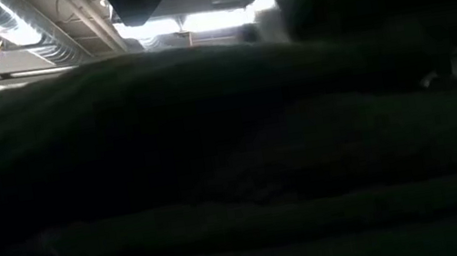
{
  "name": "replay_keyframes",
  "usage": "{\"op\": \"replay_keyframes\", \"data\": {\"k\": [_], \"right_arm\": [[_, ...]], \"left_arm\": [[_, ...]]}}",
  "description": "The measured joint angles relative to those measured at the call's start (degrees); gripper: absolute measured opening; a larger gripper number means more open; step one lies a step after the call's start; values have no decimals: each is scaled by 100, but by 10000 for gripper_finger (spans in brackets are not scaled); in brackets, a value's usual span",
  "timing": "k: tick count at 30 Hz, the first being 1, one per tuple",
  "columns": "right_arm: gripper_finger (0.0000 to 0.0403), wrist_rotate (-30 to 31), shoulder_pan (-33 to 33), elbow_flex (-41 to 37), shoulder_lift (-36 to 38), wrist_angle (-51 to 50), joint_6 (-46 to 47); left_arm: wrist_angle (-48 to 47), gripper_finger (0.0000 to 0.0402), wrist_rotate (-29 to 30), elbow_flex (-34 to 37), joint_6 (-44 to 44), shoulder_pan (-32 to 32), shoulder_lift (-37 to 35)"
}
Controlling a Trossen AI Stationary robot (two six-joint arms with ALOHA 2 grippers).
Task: Fold Laundry from Bin
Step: Fold the green polo shirt
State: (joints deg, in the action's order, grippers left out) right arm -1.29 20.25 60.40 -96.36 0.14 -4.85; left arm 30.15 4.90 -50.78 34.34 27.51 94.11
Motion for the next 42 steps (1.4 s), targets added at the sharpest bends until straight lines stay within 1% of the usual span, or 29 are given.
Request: {"op": "replay_keyframes", "data": {"k": [3, 8, 10, 12, 15, 17, 22, 24, 27, 28, 29, 33, 36, 42], "right_arm": [[22, -335, -2, 0, 0, -570, 6], [31, -1350, -2, 0, 0, -1412, 5], [31, -1656, -2, -1, 0, -1745, 6], [32, -1773, -2, -2, 0, -2051, 8], [32, -1742, 0, -2, 2, -2301, 20], [32, -1737, -2, -2, 2, -2329, 98], [33, -1797, -2, -2, 4, -2321, 177], [33, -1995, -2, -2, 4, -2321, 181], [33, -2533, -2, -4, 4, -2203, 163], [33, -2582, -2, -4, 4, -2092, 163], [33, -2555, -2, -4, 8, -1995, 160], [33, -2069, 2, -4, 9, -1784, 160], [33, -1836, -2, -4, 9, -1721, 158], [33, -1783, -2, -4, 9, -1652, 166]], "left_arm": [[-6, 159, -61, 0, 1, 21, 0], [-11, 159, -459, 0, -2, 26, -4], [-92, 159, -553, 0, -2, 43, -9], [-244, 159, -528, 0, -4, 72, -9], [-507, 159, -345, 0, -4, 124, -9], [-705, 159, -239, 0, -4, 160, -9], [-1057, 159, -202, 0, -6, 254, -9], [-1168, 159, -202, 0, -8, 295, -9], [-1300, 159, -201, -2, -44, 349, -9], [-1365, 159, -170, 0, -46, 372, -9], [-1428, 159, -105, 0, -48, 398, -9], [-1559, 159, 264, 0, -60, 494, -9], [-1580, 159, 442, 0, -61, 521, -9], [-1580, 159, 513, 0, -60, 518, -9]]}}
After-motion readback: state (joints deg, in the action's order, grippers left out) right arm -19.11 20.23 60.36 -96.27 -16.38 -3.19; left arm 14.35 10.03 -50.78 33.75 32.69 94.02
